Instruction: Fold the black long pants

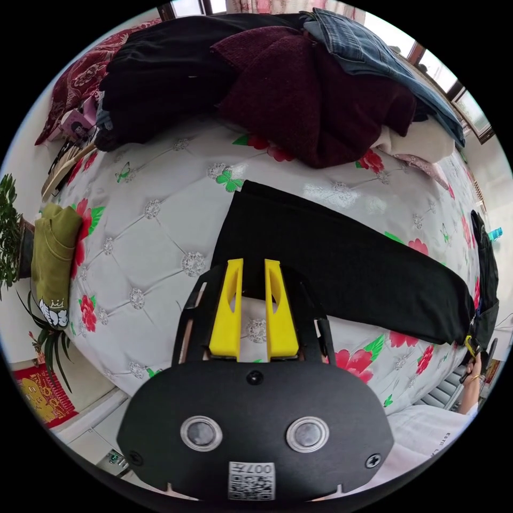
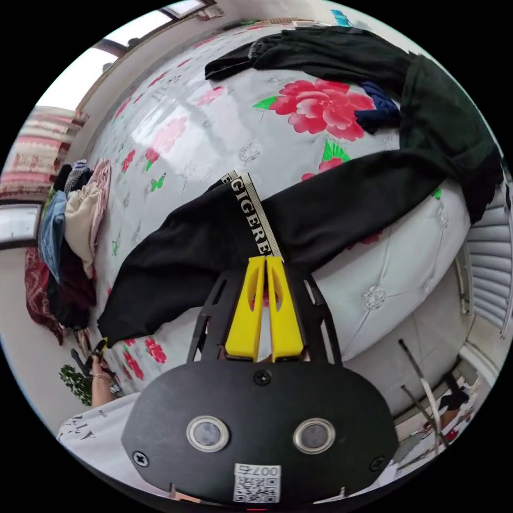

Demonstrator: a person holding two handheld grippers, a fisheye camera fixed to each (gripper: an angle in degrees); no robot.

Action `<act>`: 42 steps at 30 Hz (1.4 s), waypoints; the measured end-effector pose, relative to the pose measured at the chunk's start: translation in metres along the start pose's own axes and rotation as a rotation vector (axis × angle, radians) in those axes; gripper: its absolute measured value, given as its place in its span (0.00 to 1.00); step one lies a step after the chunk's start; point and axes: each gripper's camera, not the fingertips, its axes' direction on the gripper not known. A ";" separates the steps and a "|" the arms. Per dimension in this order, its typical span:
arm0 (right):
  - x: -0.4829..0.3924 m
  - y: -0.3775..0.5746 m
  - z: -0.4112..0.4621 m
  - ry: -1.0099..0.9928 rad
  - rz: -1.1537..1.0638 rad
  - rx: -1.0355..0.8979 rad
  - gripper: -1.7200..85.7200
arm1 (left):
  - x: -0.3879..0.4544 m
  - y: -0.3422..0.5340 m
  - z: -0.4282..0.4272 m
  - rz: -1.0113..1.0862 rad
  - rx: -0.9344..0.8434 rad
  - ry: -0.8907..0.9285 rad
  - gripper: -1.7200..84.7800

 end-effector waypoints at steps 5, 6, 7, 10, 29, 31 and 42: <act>-0.012 -0.022 -0.025 0.163 -0.161 0.087 0.03 | -0.003 0.003 0.013 0.020 0.004 -0.015 0.09; -0.011 -0.025 -0.028 0.169 -0.166 0.098 0.03 | -0.005 0.004 0.016 0.020 0.005 -0.015 0.09; -0.006 -0.028 -0.032 0.155 -0.159 0.110 0.03 | -0.007 0.005 0.018 0.020 0.007 -0.016 0.09; 0.012 -0.022 -0.030 -0.027 -0.103 0.091 0.08 | -0.010 0.007 0.023 0.019 0.008 -0.018 0.09; 0.041 0.005 0.019 -0.351 0.041 0.108 0.03 | -0.043 0.017 0.038 0.044 0.013 -0.042 0.09; 0.029 0.006 0.000 -0.313 -0.043 0.182 0.03 | -0.048 0.020 0.038 0.045 0.019 -0.037 0.09; 0.023 0.028 0.008 -0.194 0.016 0.203 0.06 | -0.106 0.065 -0.006 -0.045 0.163 0.005 0.08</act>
